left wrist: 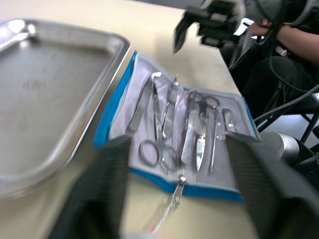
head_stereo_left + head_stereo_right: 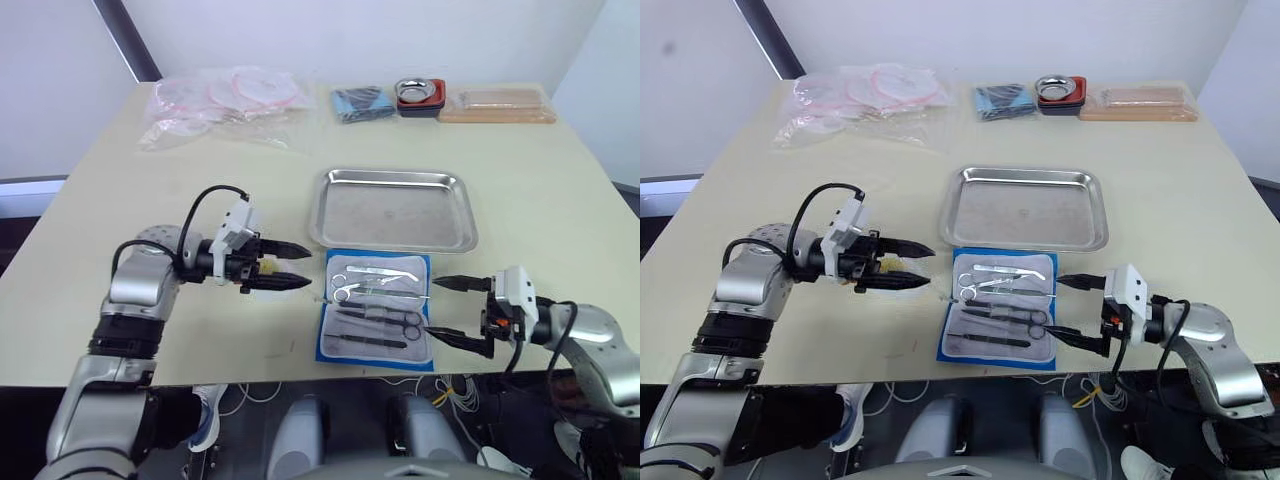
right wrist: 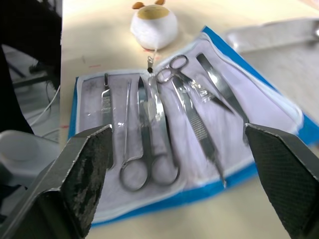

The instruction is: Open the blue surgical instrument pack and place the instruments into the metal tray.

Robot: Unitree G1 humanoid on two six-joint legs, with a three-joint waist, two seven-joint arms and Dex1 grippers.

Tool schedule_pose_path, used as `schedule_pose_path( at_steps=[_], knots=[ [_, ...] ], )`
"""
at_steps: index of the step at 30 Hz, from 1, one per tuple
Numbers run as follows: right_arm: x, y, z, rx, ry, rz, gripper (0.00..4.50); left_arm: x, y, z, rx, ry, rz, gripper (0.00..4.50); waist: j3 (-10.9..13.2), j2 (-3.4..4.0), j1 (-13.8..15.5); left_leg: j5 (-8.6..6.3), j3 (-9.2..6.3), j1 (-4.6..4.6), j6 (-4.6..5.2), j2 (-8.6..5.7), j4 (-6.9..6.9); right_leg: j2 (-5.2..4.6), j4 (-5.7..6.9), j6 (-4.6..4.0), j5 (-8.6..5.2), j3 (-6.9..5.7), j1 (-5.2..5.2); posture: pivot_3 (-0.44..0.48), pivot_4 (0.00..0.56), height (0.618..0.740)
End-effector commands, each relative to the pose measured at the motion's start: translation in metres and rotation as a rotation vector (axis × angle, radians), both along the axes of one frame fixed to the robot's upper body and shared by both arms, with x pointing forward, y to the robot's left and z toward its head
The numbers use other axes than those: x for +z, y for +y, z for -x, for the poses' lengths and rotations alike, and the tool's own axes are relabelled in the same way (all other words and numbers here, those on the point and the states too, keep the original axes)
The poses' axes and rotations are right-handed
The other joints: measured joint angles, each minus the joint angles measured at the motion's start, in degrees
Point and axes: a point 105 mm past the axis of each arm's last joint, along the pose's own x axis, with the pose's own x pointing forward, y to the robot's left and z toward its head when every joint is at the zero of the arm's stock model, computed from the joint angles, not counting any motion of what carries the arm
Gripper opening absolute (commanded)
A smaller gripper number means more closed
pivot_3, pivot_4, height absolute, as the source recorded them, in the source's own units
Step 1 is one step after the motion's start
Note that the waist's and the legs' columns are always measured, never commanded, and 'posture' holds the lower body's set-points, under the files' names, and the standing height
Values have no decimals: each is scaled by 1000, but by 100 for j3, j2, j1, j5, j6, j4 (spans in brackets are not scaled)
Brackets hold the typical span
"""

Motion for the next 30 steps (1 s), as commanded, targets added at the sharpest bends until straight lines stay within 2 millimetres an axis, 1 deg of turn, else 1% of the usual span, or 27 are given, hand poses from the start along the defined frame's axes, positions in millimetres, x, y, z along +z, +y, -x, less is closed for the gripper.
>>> schedule_pose_path(
  at_steps=[1, 5, 8, 15, 20, 24, 30],
  knots=[
    [1, 6, -2, 58, -46, 19, 4500, 19, 0, 13, -81, -80, 16, 4488, 3, -1, 3, 0, 0, -1, 0, 0, 0, 0, 0, 0, 1, 0, 0, 0, 150, 740],
    [-6, 9, -5, 100, -62, 51, 4500, 13, 5, 24, -105, -100, -49, 4488, 8, 3, -11, 0, 3, 1, 0, 0, 0, 0, 1, -3, 2, 3, -1, 0, 150, 740],
    [-7, 10, -11, 108, -75, 52, 4500, 15, 7, 27, -108, -135, -56, 4488, 14, 4, -6, 0, 2, 1, 0, 1, 0, 0, 3, -4, 1, 2, -2, 0, 150, 740],
    [-17, 18, -19, 133, -75, 50, 4500, 10, 1, 34, -120, -138, -46, 4488, 20, 6, -4, 0, 5, 0, 0, 1, 0, 0, 1, -5, 8, 3, -2, 0, 150, 740],
    [-32, 17, -18, 169, -45, 84, 4500, 11, -1, 37, -116, -130, -35, 4488, 30, 8, -1, 0, 4, 1, 0, 1, 1, 0, 4, -9, 6, 2, -2, 0, 150, 740],
    [-42, 14, -22, 156, -9, 89, 4500, 8, 1, 37, -115, -133, -56, 4488, 31, 8, -7, 0, 6, 2, 0, 1, 1, 0, 5, -5, 9, 3, -2, 0, 150, 740],
    [-65, 5, -19, 184, 85, 184, 4500, 3, 0, 38, -121, -124, -68, 4488, 31, 8, -9, 0, 5, 5, 0, 1, 0, 0, 6, -6, 9, 3, -1, 0, 150, 740]
  ],
)
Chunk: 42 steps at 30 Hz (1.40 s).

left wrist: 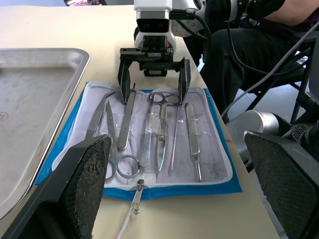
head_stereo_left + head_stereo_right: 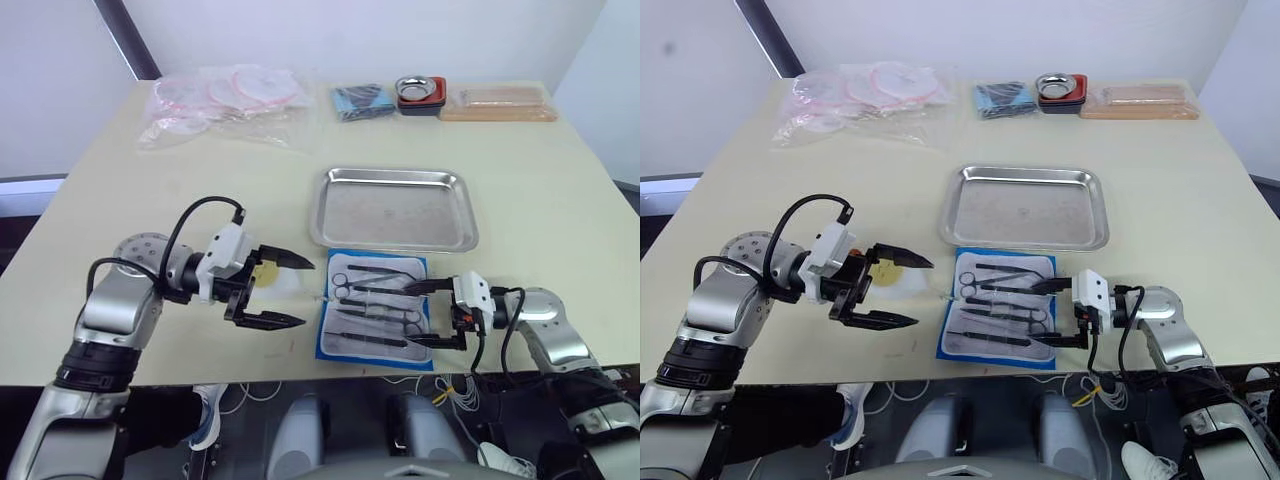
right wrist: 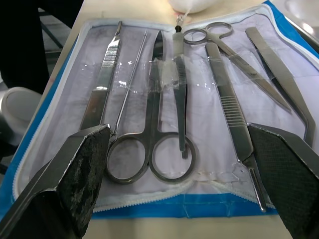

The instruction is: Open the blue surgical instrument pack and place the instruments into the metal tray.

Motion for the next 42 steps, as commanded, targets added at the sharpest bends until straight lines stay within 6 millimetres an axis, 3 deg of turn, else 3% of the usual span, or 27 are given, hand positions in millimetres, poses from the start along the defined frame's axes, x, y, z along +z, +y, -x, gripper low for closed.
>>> schedule_pose_path(
  at_steps=[1, 6, 27, 32, 42],
  knots=[
    [-26, -11, 5, 24, 97, 121, 4500, 2, -1, 2, -22, -32, -16, 4488, -1, -1, -1, 0, 0, 2, 0, 0, 0, 0, 0, 0, 0, 0, 2, 0, 150, 740],
    [-35, -17, 9, 38, 170, 162, 4500, 2, -2, -1, -13, -33, 4, 4488, -4, -5, 10, 0, 1, 8, 0, 0, 1, 0, 0, -2, -1, 0, 8, 0, 150, 740],
    [-44, -31, 1, 115, 80, 314, 4500, -8, -1, -2, -5, -19, 4, 4488, -39, -58, 23, 0, 0, 23, 0, 1, 1, -2, -1, -11, -5, 0, 21, 0, 150, 740],
    [-37, -24, -2, 83, 92, 223, 4500, -8, -1, -5, 0, -16, 15, 4488, -48, -69, 29, 0, 0, 25, 0, 1, 1, -2, -1, -12, -5, 0, 23, 0, 150, 740],
    [-34, -6, 11, 22, 156, 89, 4500, -8, -12, -13, -31, -17, 31, 4488, -44, -61, 50, 0, -1, 21, 0, 1, -1, -1, 0, -9, -3, 0, 20, 0, 150, 740]
  ],
)
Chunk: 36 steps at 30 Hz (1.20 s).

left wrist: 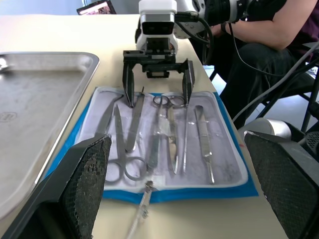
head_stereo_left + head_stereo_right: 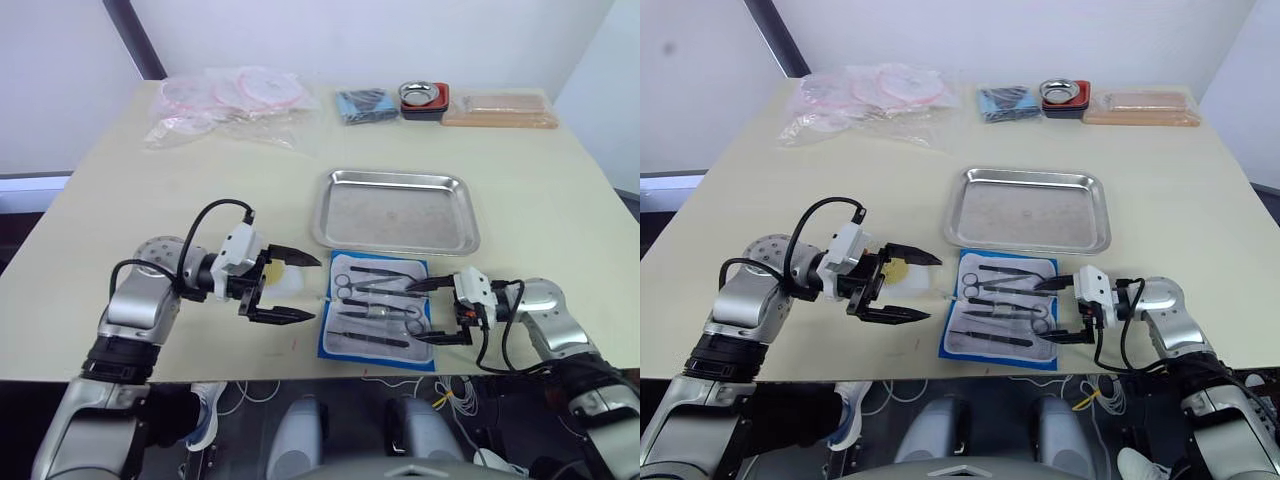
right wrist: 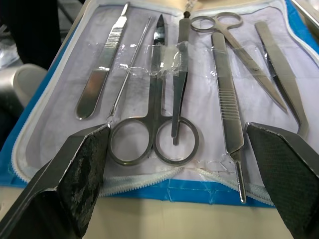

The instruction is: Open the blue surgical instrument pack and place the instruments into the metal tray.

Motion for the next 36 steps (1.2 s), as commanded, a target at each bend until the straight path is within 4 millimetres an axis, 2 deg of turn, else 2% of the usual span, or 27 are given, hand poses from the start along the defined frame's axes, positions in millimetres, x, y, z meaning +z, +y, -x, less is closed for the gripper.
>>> schedule_pose_path(
  at_steps=[1, 8, 15, 21, 26, 31, 35, 36],
  knots=[
    [-24, 1, 13, -16, 112, 46, 4500, 4, -2, 0, -40, -35, -12, 4488, 1, 1, -12, 0, 0, 0, 0, 0, 0, 0, 0, 0, 0, 0, 0, 0, 150, 740],
    [-22, 5, 21, -4, 150, 10, 4500, 0, 0, -2, -48, -36, -29, 4488, 3, 5, -40, 0, -1, -1, 0, 0, 0, 1, -1, 1, 0, -1, -1, 0, 150, 740],
    [-22, 11, 13, -59, 132, 8, 4500, -2, 0, -2, -50, -35, -24, 4488, 3, 5, -63, 0, -2, -1, 0, 0, 0, 1, 0, 1, 0, -2, -1, 0, 150, 740],
    [-28, 15, 15, -71, 131, 27, 4500, 13, -6, 1, -84, -35, 29, 4488, 3, 5, -67, 0, -2, -1, 0, 3, -1, 3, 0, 2, 0, -1, -2, 0, 150, 740],
    [-31, 21, 17, -78, 139, 18, 4500, 13, -5, 4, -94, -26, 11, 4488, 2, 4, -80, 0, -2, 1, 0, 5, -1, 5, 1, 2, 0, -1, -1, 0, 150, 740],
    [-32, 22, 17, -80, 140, 17, 4500, 11, -5, -10, -43, -70, -23, 4488, 1, 3, -75, 0, -2, 1, 0, 6, -1, 7, 0, 1, -1, -1, -1, 0, 150, 740],
    [-33, 22, 17, -90, 141, 14, 4500, 4, -12, -24, -14, -101, -49, 4488, 0, 2, -79, 0, -1, 1, 0, 6, -1, 8, 0, 2, 0, 0, -1, 0, 150, 740],
    [-33, 22, 18, -91, 141, 14, 4500, 3, -15, -27, -14, -98, -50, 4110, 1, 2, -81, 0, 0, 1, 0, 6, -1, 9, 0, 4, 1, 1, -1, 0, 150, 740]
  ],
)
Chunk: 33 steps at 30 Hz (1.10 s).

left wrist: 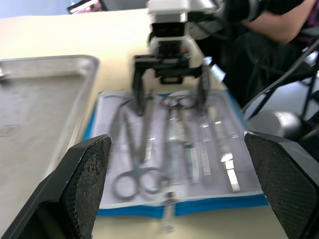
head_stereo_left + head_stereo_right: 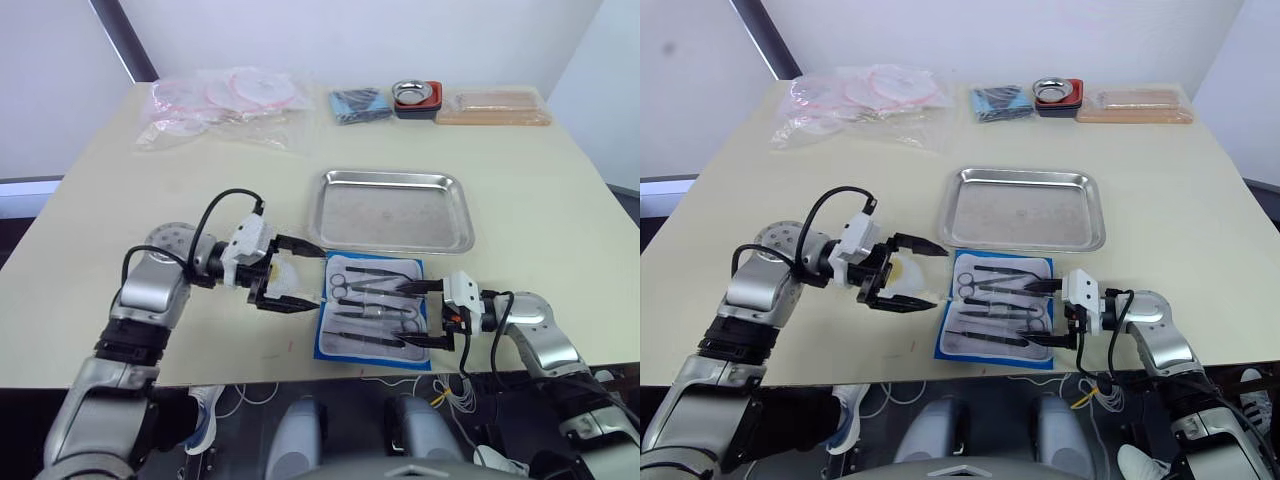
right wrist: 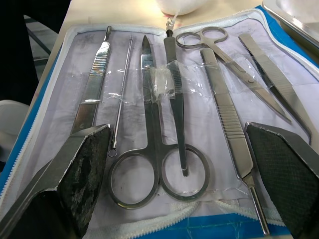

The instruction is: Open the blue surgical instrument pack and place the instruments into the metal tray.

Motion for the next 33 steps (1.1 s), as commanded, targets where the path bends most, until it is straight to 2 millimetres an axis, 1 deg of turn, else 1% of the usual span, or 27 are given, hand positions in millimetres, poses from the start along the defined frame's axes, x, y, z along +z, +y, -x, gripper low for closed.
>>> schedule_pose_path(
  at_steps=[1, 2, 3, 4, 5, 6, 10, 15, 21, 30, 33],
  knots=[
    [-32, 1, 14, -1, 130, 68, 4500, -2, -7, -7, -3, -11, -20, 3985, 0, 0, -7, 0, 0, 0, 0, 0, 0, 0, 0, 0, 0, 0, 0, 0, 150, 740],
    [-32, 2, 14, -2, 131, 68, 4500, -5, -7, -8, -4, -6, -34, 3674, 0, 0, -7, 0, -1, 0, 0, 0, 0, 2, 0, 3, 2, 1, 0, 0, 150, 740],
    [-33, 2, 14, -4, 131, 67, 4500, -8, -9, -10, -5, -15, -55, 3273, 0, 0, -11, 0, -1, 0, 0, 0, 0, 3, 1, 5, 3, 1, 0, 0, 150, 740],
    [-32, 2, 14, -8, 131, 63, 4500, -11, -11, -15, 9, -25, -68, 3156, 0, 0, -8, 0, -1, 0, 0, 1, 0, 3, 1, 5, 3, 2, 0, 0, 150, 740],
    [-32, 2, 13, -13, 129, 60, 4500, -13, -13, -19, 21, -40, -76, 2613, 0, -1, -4, 0, -1, 1, 0, 1, 0, 4, 1, 5, 3, 2, 0, 0, 150, 740],
    [-32, 2, 13, -15, 130, 58, 4500, -15, -15, -20, 16, -35, -90, 2263, -1, -1, -4, 0, -2, 1, 0, 1, 0, 4, 0, 5, 3, 2, 0, 0, 150, 740],
    [-32, 2, 12, -22, 128, 55, 4500, -24, -20, -31, 33, -37, -136, 2263, -2, -3, -7, 0, -2, 1, 0, 2, 0, 7, 1, 5, 3, 3, 0, 0, 150, 740],
    [-32, 3, 12, -32, 126, 48, 4500, -31, -28, -44, 62, -64, -162, 2263, -3, -5, -15, 0, -2, 1, 0, 2, 0, 8, 1, 6, 4, 4, 0, 0, 150, 740],
    [-32, 5, 10, -41, 123, 41, 4500, -44, -33, -48, 53, -14, -193, 2263, -4, -7, -23, 0, -3, 1, 0, 3, 0, 11, 1, 5, 4, 5, 0, 0, 150, 740],
    [-31, 5, 10, -47, 120, 38, 4500, -48, -35, -52, 88, 38, -159, 2263, -5, -9, -26, 0, -3, 3, 0, 9, 0, 16, 1, 5, 4, 6, 0, 0, 150, 740],
    [-32, 5, 10, -48, 121, 36, 4500, -52, -33, -53, 106, 55, -185, 2263, -6, -10, -26, 0, -3, 3, 0, 9, 0, 16, 1, 5, 4, 6, 0, 0, 150, 740]
  ],
)
